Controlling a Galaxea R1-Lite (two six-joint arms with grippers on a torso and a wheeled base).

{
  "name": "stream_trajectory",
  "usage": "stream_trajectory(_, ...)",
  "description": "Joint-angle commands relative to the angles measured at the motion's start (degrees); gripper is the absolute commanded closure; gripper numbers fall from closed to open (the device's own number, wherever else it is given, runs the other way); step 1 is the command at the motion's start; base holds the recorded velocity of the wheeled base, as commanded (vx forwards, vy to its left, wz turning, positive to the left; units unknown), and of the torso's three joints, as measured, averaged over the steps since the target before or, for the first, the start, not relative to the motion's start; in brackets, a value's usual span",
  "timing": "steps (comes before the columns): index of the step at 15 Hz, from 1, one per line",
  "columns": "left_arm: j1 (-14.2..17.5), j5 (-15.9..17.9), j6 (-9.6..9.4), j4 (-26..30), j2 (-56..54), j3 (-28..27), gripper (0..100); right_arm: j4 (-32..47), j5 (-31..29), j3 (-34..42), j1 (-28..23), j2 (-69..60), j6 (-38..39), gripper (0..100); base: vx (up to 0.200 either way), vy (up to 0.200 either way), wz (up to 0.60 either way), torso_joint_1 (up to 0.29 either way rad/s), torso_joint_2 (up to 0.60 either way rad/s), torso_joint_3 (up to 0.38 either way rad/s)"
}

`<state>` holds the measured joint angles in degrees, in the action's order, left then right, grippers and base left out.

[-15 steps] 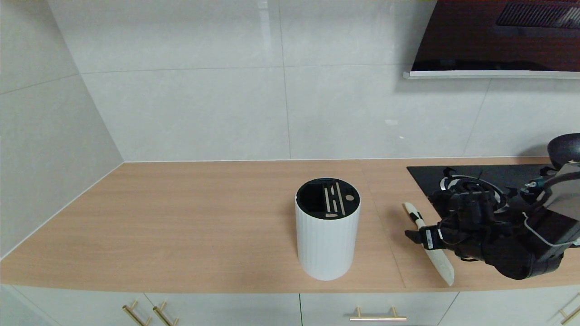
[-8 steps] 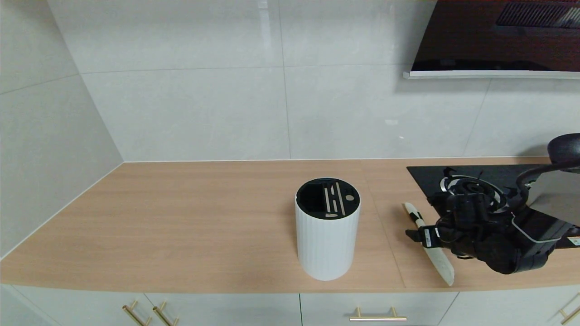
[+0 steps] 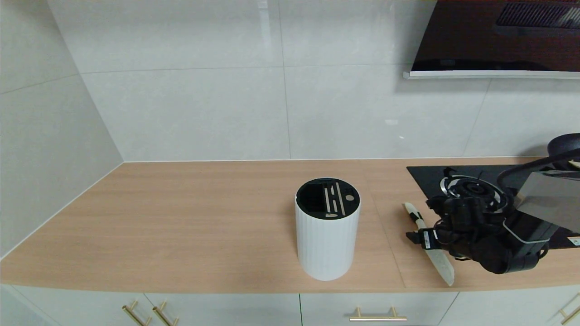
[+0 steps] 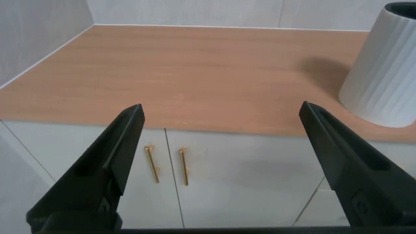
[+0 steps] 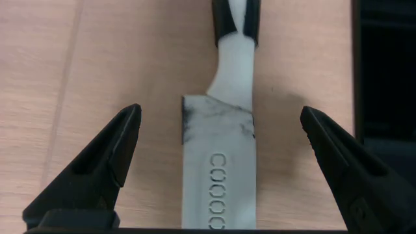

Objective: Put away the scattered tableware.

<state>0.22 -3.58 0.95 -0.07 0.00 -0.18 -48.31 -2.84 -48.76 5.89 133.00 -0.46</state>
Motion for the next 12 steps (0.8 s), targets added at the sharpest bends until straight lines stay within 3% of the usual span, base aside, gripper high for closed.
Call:
stream_trajectory(1,0.04,-0.02,0.02,-0.01,0.00,0.09,0,-0.12,0.03,-0.37,0.00,0.95,-0.06,0,0.000,0.000,0.00,0.000,0.00,0.000)
stream_trajectory(5,0.04,-0.02,0.02,-0.01,0.00,0.01,0,-0.12,0.03,-0.98,0.00,1.91,0.02,0,0.000,0.000,0.00,0.000,0.00,0.000)
stream_trajectory(6,0.04,-0.02,0.02,-0.01,0.00,0.01,0,-0.12,0.03,-0.98,0.00,1.91,0.02,100,0.000,0.000,0.00,0.000,0.00,0.000)
stream_trajectory(12,0.04,-0.02,0.02,-0.01,0.00,0.09,0,-0.12,-0.06,-0.63,0.00,2.26,0.02,100,0.000,0.000,0.00,0.000,0.00,0.000)
